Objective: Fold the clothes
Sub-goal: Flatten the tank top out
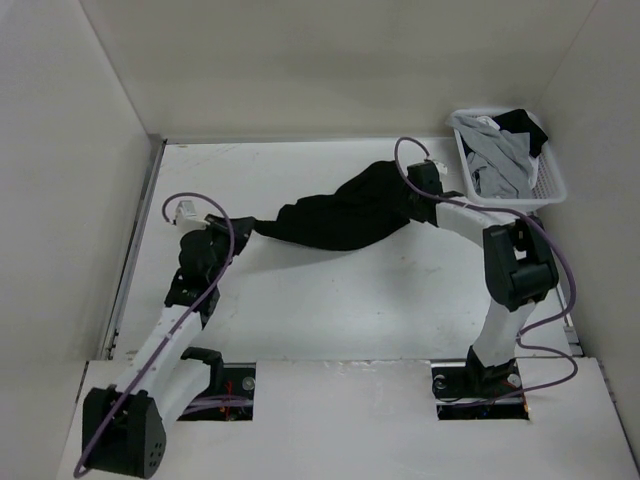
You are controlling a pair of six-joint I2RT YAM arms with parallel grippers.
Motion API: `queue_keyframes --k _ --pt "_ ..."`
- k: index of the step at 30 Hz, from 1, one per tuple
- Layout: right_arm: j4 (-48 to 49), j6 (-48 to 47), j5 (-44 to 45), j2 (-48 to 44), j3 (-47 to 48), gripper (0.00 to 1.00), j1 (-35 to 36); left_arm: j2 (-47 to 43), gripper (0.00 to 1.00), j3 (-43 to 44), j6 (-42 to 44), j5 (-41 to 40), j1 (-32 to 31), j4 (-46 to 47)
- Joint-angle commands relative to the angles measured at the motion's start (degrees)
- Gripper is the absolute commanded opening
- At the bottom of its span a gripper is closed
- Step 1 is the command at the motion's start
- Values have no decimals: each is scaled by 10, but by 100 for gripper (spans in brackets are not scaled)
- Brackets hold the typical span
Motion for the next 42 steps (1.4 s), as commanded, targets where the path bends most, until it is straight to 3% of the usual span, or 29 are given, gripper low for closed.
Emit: queue_keyframes --k 1,4,11,18,21,24,30,36,42 --pt "-32 -8 47 -18 -11 49 20 -47 0 -15 0 12 65 -62" --pt "-42 -10 48 -15 -4 50 31 -60 0 -23 -4 41 99 -74" --pt "-62 2 35 24 29 47 43 -68 0 3 -4 9 103 -114" --pt "-69 13 40 58 59 40 46 -61 0 7 -7 7 89 -80" --pt "-71 12 40 79 76 25 43 -58 0 5 -9 9 83 -65" --pt "-64 24 42 69 68 4 46 -48 0 11 -9 9 80 -61" --pt "-22 -10 83 -130 -40 0 73 -40 0 51 -13 -2 54 -52" --pt "-139 -48 70 -375 -51 1 164 -76 0 71 -13 -33 48 -65" --pt "-177 -41 60 -493 -61 3 230 -115 0 79 -3 -51 53 -101"
